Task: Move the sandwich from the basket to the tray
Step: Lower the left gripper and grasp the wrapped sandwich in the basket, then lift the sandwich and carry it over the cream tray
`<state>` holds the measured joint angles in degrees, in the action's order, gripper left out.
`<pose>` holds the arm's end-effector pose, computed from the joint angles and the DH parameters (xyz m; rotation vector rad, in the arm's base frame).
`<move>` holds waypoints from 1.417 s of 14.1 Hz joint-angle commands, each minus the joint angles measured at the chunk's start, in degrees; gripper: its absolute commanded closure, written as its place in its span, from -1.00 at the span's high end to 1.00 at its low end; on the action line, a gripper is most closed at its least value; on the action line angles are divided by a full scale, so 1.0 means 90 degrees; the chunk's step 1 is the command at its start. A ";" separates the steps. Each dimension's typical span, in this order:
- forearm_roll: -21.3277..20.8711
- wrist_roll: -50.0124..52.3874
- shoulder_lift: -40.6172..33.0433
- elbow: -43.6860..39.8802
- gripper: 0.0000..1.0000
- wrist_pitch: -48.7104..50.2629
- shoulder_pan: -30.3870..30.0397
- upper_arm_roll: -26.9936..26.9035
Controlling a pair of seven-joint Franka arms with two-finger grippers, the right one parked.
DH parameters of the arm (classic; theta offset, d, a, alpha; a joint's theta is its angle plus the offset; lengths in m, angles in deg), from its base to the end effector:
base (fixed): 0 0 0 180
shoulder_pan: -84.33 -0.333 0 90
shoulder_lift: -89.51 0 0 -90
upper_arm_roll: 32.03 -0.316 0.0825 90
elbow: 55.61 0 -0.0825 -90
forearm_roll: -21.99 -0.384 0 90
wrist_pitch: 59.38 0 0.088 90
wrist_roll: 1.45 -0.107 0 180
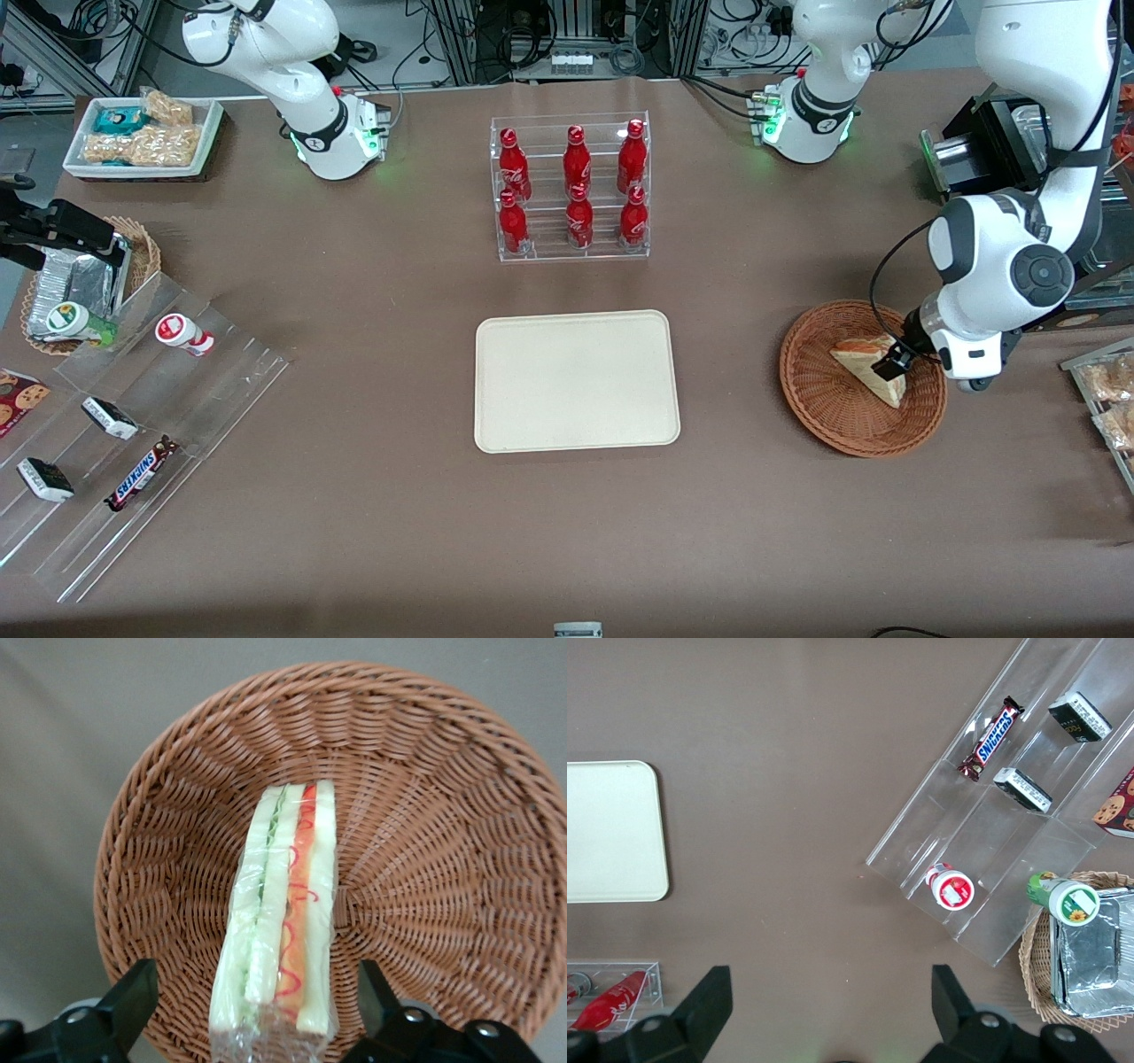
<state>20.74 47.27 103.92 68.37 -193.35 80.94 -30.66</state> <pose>0.5544 0.0200 0.2728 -2.8119 -1.3073 0.1041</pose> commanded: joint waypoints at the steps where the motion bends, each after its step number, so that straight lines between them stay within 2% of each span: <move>1: 0.0041 0.0804 0.0147 0.0014 0.04 -0.0338 0.0025 0.0004; 2: 0.0050 0.1117 0.0176 0.0004 -0.47 -0.0358 0.0035 0.0014; 3: 0.0051 0.1372 0.0176 -0.0006 -0.84 -0.0359 0.0035 0.0014; 4: 0.0051 0.1423 0.0157 -0.0064 -0.94 -0.0320 0.0035 0.0014; 5: 0.0051 0.1472 0.0138 -0.0268 -0.96 -0.0252 0.0054 0.0023; 8: 0.0236 0.1404 0.0205 -0.1544 -0.95 0.1345 0.0181 0.0209; 10: 0.0382 0.1404 0.0478 -0.2404 -0.95 0.1963 0.0298 0.0500; 14: 0.0597 0.1384 0.1171 -0.3461 -0.95 0.2044 0.0474 0.1485; 16: 0.0423 0.1384 0.1503 -0.3755 -0.92 0.2025 0.0484 0.2159; 18: -0.0550 0.1365 0.1912 -0.4105 -0.90 0.2014 0.1057 0.2494; 20: -0.1022 0.1345 0.2391 -0.4593 -0.89 0.1995 0.1672 0.2514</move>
<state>15.53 59.39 120.13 33.87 -176.48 90.88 -7.97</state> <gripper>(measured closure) 0.868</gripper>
